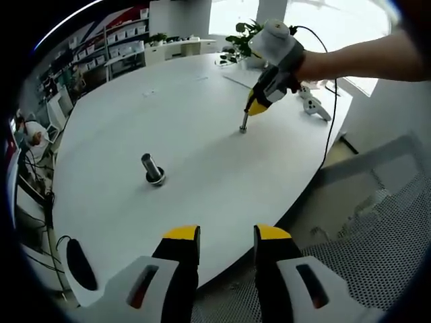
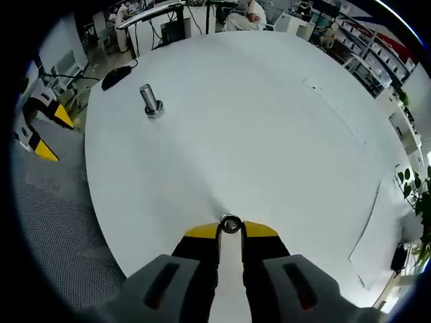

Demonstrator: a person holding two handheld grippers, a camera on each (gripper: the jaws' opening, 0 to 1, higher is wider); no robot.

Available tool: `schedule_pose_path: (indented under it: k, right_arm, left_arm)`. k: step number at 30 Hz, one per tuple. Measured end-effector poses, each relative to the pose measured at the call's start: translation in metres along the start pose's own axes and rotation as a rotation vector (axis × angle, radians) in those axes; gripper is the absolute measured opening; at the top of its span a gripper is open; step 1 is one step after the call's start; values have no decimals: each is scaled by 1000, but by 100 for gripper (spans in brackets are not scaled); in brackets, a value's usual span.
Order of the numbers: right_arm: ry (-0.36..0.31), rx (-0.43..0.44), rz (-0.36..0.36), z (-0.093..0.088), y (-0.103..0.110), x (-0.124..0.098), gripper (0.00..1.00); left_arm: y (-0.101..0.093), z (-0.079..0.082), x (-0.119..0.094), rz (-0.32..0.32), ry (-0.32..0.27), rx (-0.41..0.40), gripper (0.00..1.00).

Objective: Place the washer onto the threaded stud by aligning its center hole with the stud, sliding it down to the base, and recovering from edge contact or off-axis alignment until the washer reaches the visible bottom stop.

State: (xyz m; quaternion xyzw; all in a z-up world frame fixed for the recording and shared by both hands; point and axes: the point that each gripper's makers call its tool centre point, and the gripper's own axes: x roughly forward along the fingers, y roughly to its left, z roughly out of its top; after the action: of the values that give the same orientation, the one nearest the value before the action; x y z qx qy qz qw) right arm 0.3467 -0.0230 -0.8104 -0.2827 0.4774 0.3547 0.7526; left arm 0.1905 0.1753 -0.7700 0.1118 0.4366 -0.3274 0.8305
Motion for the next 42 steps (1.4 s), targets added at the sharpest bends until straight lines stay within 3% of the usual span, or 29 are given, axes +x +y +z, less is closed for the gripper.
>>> schedule_pose_path:
  k: [19,42]
  right_arm:
    - [97,-3,44,-15,7,33,13]
    - [100,47,64,-20,10,40,14]
  left_arm:
    - [-2,-3,2,-7,17,3,30]
    - [2,-5,2,9,23,-9,30]
